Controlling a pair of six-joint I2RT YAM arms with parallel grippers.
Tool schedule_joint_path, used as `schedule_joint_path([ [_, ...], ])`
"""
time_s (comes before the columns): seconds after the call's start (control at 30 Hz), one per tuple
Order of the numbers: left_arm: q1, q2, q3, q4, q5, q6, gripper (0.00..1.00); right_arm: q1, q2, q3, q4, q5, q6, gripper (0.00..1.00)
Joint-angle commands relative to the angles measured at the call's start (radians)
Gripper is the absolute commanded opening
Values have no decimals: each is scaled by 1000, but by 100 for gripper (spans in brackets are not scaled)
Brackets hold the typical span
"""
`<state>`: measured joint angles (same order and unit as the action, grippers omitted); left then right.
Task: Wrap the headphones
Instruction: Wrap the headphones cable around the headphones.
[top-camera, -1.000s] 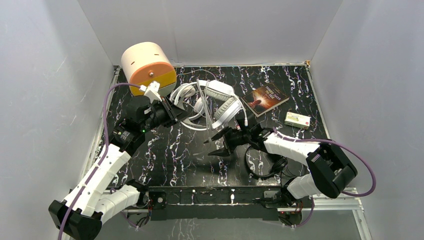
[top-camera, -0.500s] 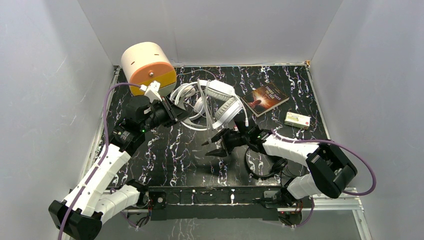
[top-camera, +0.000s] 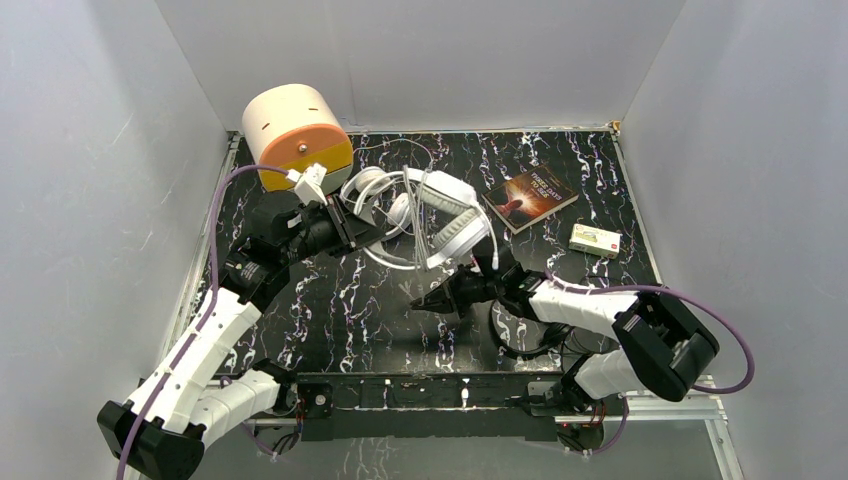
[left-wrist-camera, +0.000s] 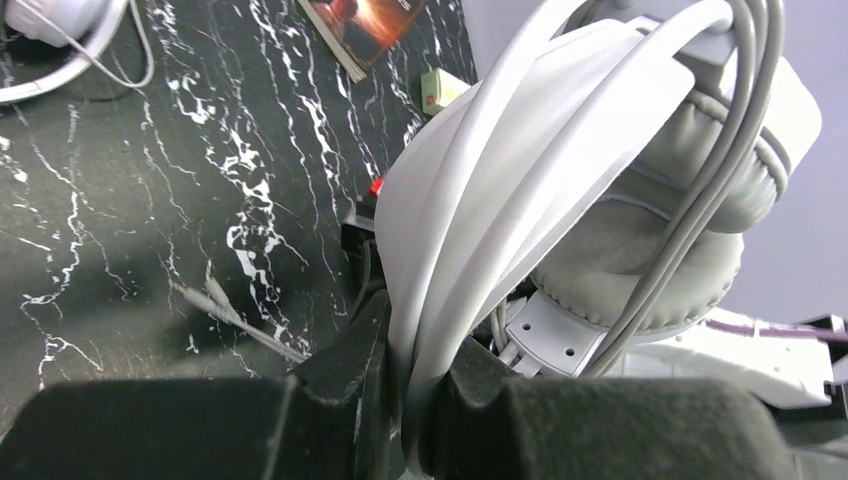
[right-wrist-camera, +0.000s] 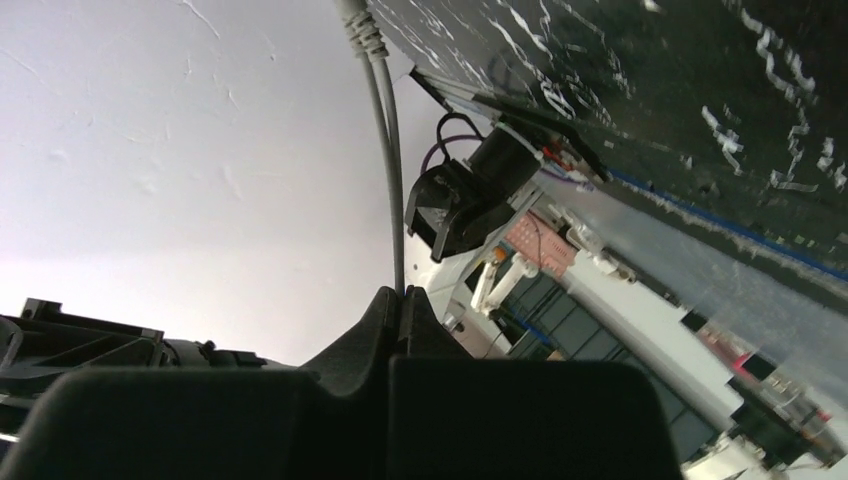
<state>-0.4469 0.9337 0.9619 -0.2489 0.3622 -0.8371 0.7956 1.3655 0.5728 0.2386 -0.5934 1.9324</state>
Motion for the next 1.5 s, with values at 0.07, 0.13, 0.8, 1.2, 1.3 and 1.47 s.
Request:
schedule_joint_path([
  [0.07,1,-48,64,75,330,63,0,-85,-56,12,-55,98,-300,0],
  [0.13,0,-53,77,18,382,122,0,-133,-72,37,-92,112,-446,0],
  [0.8,-14,3,175,-180,415,547,0,-327,-88,286,247,-286,-1160,3],
  [1.2,-26,-61,160,37,400,816,0,-326,-14,403,635,-532,-989,4],
  [1.3,-26,-93,127,97,394,806,0,-325,0,424,747,-545,-922,5],
  [1.47,-26,-112,119,121,369,781,0,-316,22,486,837,-582,-846,6],
])
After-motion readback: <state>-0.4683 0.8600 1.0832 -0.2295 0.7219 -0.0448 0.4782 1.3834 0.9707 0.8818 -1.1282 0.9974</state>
